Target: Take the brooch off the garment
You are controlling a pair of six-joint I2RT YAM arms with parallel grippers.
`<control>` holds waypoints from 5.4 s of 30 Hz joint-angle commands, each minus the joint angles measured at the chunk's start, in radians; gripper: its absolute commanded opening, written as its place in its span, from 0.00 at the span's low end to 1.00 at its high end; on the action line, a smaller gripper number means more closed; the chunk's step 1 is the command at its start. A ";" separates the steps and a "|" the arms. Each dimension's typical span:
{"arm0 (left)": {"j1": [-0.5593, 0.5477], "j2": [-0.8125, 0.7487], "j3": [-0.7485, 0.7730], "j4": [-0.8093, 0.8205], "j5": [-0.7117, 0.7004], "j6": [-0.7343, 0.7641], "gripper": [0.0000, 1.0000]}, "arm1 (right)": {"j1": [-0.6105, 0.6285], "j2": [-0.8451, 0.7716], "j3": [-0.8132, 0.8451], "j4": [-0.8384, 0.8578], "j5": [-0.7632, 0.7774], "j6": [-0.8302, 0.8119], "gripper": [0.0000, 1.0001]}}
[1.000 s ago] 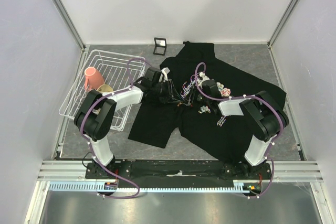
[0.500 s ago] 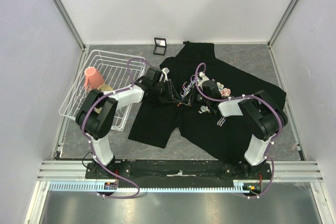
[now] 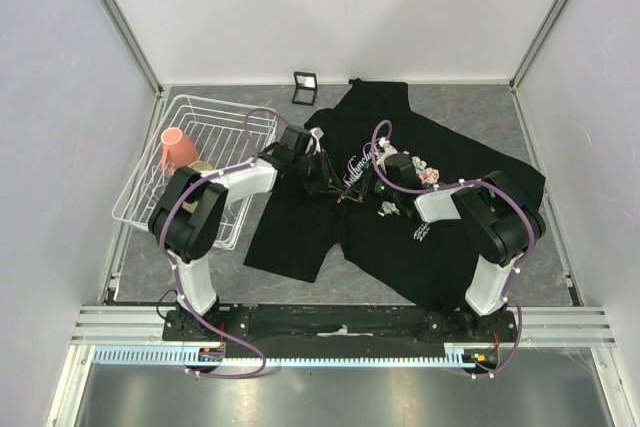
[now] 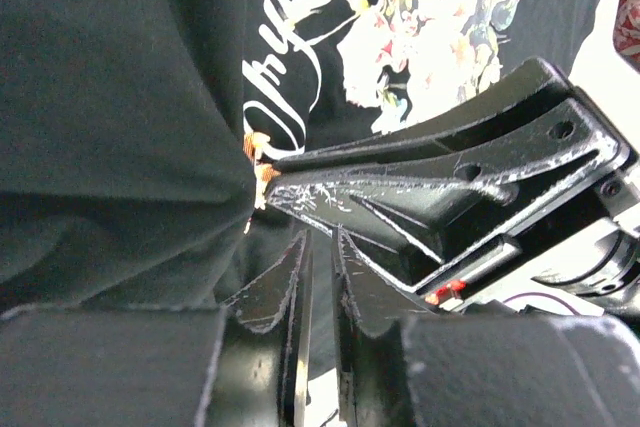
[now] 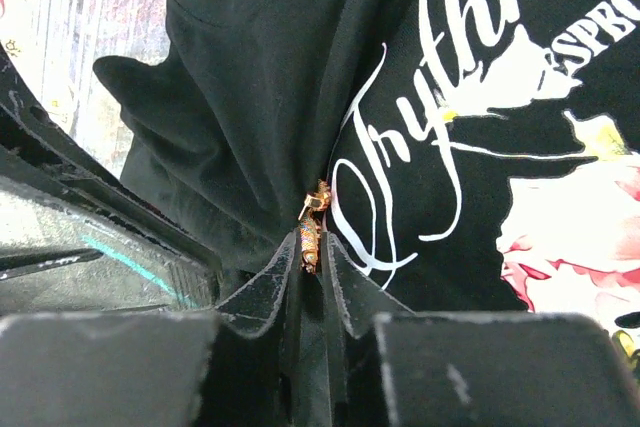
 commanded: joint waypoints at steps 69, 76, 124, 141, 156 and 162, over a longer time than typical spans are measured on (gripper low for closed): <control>-0.032 0.187 0.199 -0.267 -0.300 0.029 0.02 | 0.090 -0.119 -0.038 0.020 0.166 -0.152 0.00; -0.032 0.144 0.202 -0.273 -0.321 0.052 0.02 | 0.090 -0.114 -0.037 0.017 0.162 -0.152 0.00; 0.059 0.101 0.137 -0.325 -0.522 0.181 0.18 | 0.227 -0.145 0.256 -0.552 0.425 -0.325 0.00; 0.134 0.075 0.096 -0.335 -0.557 0.166 0.18 | 0.224 -0.361 0.284 -0.711 0.494 -0.357 0.00; 0.135 -0.089 0.102 -0.330 -0.378 0.242 0.36 | 0.112 -0.652 0.163 -0.802 0.338 -0.403 0.00; 0.099 -0.219 0.145 -0.303 -0.082 0.261 0.47 | 0.104 -0.718 0.097 -0.793 0.251 -0.414 0.00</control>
